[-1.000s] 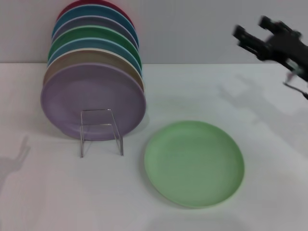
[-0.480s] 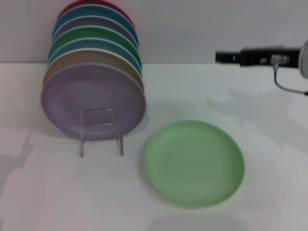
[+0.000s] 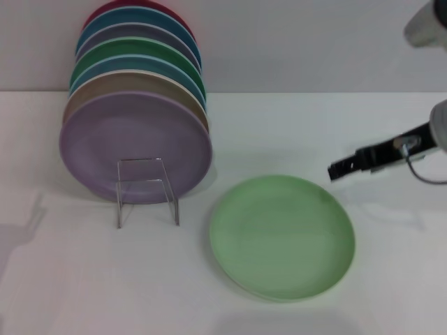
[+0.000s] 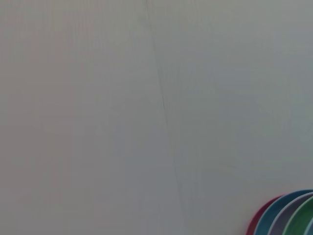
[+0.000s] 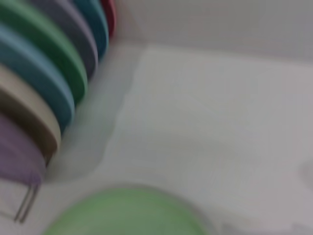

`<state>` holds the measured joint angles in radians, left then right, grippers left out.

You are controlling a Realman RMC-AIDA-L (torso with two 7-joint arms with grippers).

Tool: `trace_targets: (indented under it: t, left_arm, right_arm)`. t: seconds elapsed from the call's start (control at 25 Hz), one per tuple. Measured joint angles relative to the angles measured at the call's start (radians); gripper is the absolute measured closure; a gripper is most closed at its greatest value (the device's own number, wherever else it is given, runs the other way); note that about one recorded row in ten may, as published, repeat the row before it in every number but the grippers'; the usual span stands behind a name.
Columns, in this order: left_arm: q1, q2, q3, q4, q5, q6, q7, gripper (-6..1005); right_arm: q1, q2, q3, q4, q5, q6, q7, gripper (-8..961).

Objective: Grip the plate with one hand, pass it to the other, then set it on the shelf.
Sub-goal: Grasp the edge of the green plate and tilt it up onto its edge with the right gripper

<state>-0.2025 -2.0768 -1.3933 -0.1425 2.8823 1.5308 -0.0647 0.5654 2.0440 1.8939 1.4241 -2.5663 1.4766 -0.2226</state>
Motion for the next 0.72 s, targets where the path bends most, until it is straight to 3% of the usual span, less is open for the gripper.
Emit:
trace_targets:
  t: [0.32,0.72]
  left_arm:
    - [-0.002,0.000,0.002,0.000,0.000,0.000,-0.003,139]
    - [-0.012,0.000,0.002,0.000,0.000,-0.009,0.000,139]
  right_arm:
    - [0.058,0.001,-0.022,-0.193,-0.002,-0.022,-0.026,154]
    - [0.071,0.001,-0.062,-0.283,-0.010,-0.075,-0.035,173]
